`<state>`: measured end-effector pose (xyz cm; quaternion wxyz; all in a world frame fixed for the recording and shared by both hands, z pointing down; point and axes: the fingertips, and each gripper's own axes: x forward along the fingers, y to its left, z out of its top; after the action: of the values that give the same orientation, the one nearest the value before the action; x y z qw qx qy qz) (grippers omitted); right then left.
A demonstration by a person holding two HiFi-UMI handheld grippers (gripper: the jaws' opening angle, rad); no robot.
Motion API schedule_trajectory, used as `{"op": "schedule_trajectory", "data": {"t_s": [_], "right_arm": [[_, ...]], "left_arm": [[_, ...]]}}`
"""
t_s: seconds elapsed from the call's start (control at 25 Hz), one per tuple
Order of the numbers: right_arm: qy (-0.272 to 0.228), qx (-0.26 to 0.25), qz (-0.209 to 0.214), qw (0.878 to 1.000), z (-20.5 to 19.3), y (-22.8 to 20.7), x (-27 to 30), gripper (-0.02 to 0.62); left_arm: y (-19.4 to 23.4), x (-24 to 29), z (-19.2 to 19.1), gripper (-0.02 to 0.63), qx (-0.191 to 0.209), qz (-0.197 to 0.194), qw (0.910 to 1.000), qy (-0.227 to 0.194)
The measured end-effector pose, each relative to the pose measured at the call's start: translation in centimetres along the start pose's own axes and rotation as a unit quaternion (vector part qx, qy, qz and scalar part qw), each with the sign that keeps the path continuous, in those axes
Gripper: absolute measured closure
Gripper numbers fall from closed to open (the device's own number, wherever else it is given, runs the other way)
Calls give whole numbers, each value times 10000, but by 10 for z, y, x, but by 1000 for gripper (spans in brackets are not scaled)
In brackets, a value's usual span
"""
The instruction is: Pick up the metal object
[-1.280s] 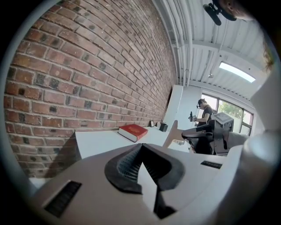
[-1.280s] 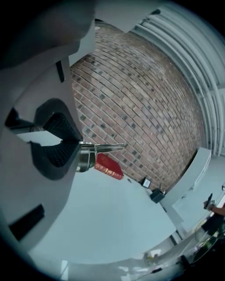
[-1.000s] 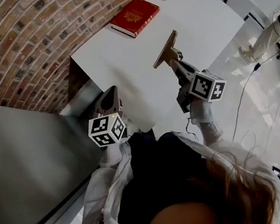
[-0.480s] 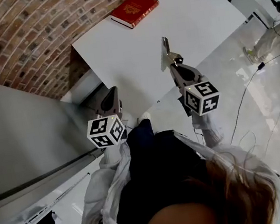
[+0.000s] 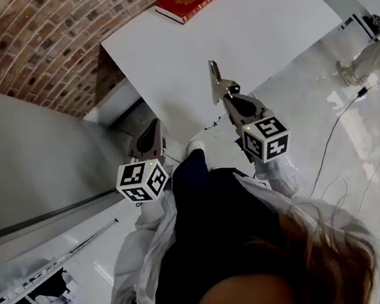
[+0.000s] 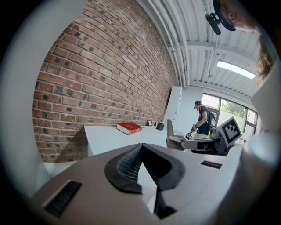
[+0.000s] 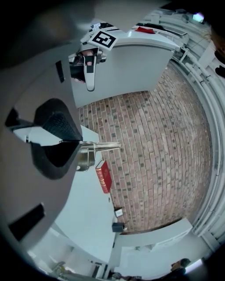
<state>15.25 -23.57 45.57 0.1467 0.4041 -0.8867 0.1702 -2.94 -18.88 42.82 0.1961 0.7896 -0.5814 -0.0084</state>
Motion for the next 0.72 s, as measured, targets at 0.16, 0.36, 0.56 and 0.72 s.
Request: {"op": "schedule_trajectory", "data": {"t_s": [0.16, 0.36, 0.56, 0.72], "right_arm": [[47, -71, 76, 9999, -6, 3, 2, 581], [97, -231, 57, 9997, -5, 0, 7, 581], [120, -330, 28, 9994, -1, -4, 13, 581], [131, -363, 12, 9993, 3, -8, 19, 581]], "left_arm": [[-1, -4, -4, 591, -31, 62, 10000, -35], [-2, -1, -6, 592, -36, 88, 10000, -13], [2, 4, -6, 591, 3, 126, 9999, 19], [7, 8, -4, 592, 11, 140, 9999, 13]]}}
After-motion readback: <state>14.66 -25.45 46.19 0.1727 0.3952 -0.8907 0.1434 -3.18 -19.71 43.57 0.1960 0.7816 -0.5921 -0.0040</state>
